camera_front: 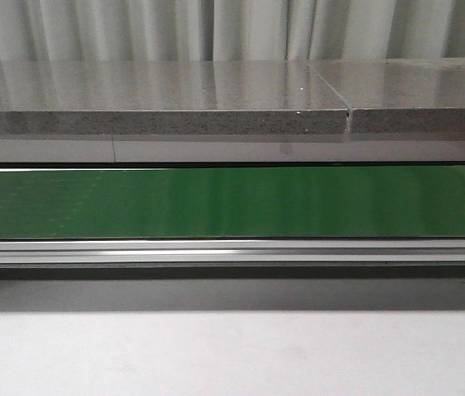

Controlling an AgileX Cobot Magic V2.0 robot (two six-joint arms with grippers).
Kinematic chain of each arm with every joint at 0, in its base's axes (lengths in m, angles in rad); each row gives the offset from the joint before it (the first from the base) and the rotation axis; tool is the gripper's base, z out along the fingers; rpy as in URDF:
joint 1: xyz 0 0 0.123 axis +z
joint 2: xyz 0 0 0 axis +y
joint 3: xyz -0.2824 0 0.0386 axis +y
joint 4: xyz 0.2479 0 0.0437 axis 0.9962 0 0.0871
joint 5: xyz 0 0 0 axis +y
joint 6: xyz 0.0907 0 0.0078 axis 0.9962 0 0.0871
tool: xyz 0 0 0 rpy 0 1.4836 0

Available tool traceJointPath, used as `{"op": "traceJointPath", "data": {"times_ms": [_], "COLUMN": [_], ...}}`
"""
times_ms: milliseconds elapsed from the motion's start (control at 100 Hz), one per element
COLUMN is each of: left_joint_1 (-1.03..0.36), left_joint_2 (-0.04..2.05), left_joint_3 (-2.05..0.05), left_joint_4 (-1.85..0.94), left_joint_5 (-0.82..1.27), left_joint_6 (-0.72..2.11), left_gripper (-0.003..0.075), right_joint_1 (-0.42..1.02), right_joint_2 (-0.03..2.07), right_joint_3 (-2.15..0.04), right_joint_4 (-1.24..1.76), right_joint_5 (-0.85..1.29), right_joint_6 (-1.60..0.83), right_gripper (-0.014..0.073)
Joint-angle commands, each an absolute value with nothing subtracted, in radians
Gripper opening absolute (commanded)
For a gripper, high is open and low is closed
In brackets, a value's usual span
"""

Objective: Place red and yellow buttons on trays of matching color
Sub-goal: 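Grasp the red button and set it on the belt with left gripper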

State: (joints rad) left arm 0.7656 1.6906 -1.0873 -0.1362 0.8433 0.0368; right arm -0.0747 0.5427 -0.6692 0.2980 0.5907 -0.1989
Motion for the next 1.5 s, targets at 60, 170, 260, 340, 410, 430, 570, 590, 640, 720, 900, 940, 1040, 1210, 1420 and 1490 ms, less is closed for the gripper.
{"op": "traceJointPath", "data": {"times_ms": [60,170,260,340,410,430,570,590,640,720,900,940,1040,1210,1420,1490], "left_joint_1": [0.731,0.696,0.667,0.639,0.61,0.6,0.503,0.485,0.443,0.377,0.249,0.227,0.189,0.147,0.141,0.141], "left_joint_2": [1.605,1.564,1.51,1.462,1.428,1.42,1.405,1.407,1.415,1.438,1.492,1.508,1.544,1.586,1.606,1.606], "left_joint_3": [-1.116,-1.116,-1.128,-1.159,-1.204,-1.22,-1.319,-1.33,-1.351,-1.373,-1.38,-1.38,-1.38,-1.38,-1.38,-1.38], "left_joint_4": [-0.16,-0.158,-0.158,-0.158,-0.158,-0.158,-0.158,-0.158,-0.158,-0.156,-0.148,-0.148,-0.139,-0.116,-0.116,-0.129], "left_joint_5": [0.802,0.8,0.825,0.85,0.888,0.901,0.996,1.004,1.017,1.036,1.033,1.038,1.044,1.054,1.054,1.052], "left_joint_6": [0.045,0.052,0.068,0.068,0.068,0.068,0.07,0.07,0.07,0.07,0.084,0.092,0.092,0.092,0.092,0.092], "left_gripper": [0.0158,0.0158,0.0158,0.0158,0.0158,0.0158,0.0158,0.0158,0.0158,0.0158,0.0158,0.0158,0.0158,0.0158,0.0281,0.0419], "right_joint_1": [-0.074,-0.074,-0.074,-0.074,-0.074,-0.074,-0.074,-0.074,-0.074,-0.074,-0.074,-0.074,-0.074,-0.074,-0.074,-0.074], "right_joint_2": [0.544,0.544,0.544,0.544,0.544,0.544,0.544,0.544,0.544,0.544,0.544,0.544,0.544,0.544,0.544,0.544], "right_joint_3": [-0.695,-0.695,-0.695,-0.695,-0.695,-0.695,-0.695,-0.695,-0.695,-0.695,-0.695,-0.695,-0.695,-0.695,-0.695,-0.695], "right_joint_4": [0.319,0.319,0.319,0.319,0.319,0.319,0.319,0.319,0.319,0.319,0.319,0.319,0.319,0.319,0.319,0.319], "right_joint_5": [0.524,0.524,0.524,0.524,0.524,0.524,0.524,0.524,0.524,0.524,0.524,0.524,0.524,0.524,0.524,0.524], "right_joint_6": [-0.207,-0.207,-0.207,-0.207,-0.207,-0.207,-0.207,-0.207,-0.207,-0.207,-0.207,-0.207,-0.207,-0.207,-0.207,-0.207], "right_gripper": [-0.0067,-0.0067,-0.0067,-0.0067,-0.0067,-0.0067,-0.0067,-0.0067,-0.0067,-0.0067,-0.0067,-0.0067,-0.0067,-0.0067,-0.0067,-0.0067]}}
